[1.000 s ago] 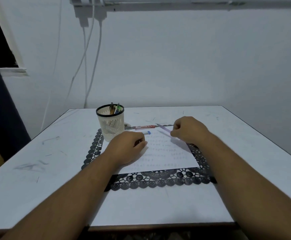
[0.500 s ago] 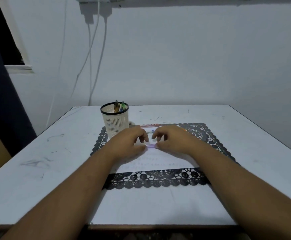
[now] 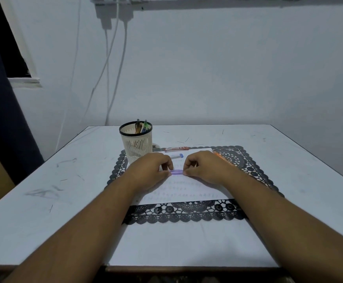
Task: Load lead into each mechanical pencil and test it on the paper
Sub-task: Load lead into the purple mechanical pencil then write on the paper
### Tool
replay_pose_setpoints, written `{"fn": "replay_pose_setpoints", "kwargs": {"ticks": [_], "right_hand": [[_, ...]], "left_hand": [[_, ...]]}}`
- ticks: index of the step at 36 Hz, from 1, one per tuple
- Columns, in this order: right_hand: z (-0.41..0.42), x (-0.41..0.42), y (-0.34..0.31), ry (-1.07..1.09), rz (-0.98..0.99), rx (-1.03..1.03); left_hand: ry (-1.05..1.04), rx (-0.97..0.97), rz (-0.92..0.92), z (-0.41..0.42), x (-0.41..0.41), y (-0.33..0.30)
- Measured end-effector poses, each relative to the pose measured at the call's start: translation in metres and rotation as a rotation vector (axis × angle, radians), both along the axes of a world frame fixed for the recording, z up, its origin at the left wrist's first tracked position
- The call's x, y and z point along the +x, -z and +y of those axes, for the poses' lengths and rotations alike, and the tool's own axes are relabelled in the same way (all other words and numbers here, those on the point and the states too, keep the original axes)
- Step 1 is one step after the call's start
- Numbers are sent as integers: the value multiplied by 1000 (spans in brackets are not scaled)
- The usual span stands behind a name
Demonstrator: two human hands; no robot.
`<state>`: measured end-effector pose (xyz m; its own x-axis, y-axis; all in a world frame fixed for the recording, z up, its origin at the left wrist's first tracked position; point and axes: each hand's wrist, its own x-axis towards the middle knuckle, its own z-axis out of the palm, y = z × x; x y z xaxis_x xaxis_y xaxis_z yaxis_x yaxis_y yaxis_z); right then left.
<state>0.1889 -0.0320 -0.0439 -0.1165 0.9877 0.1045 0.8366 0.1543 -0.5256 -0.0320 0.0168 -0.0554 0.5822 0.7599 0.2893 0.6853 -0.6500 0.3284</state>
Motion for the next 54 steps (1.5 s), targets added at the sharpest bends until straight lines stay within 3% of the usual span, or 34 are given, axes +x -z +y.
{"fn": "replay_pose_setpoints", "kwargs": {"ticks": [11,19,21,25,27,35,46,48,51,54], "right_hand": [[10,12,3,61,-36,11],[12,3,9,94,78,78],[10,2,7,108,150,86],[0,-4,9,56,554,-51],[0,-5,11,44,631,-88],[1,-6,4,49,397,15],[0,-3,3,83,384,10],[-4,1,-4,69,335,-26],[-11,14,-20,-51,74,-147],[-14,16,-25,-103,14,-288]], "left_hand": [[-21,-28,-16,1,-5,-3],[-39,-47,-89,-5,-8,-5],[-42,-45,-91,-6,-7,-8],[-35,-40,-99,-7,-8,-9],[-32,-40,-103,-8,-8,-8],[1,-41,-139,-5,-10,-8],[-2,-77,-156,-6,-10,-11],[-11,-92,-166,-7,-11,-10],[-30,-111,-161,-8,-12,-9],[-56,-109,-136,-9,-12,-10]]}}
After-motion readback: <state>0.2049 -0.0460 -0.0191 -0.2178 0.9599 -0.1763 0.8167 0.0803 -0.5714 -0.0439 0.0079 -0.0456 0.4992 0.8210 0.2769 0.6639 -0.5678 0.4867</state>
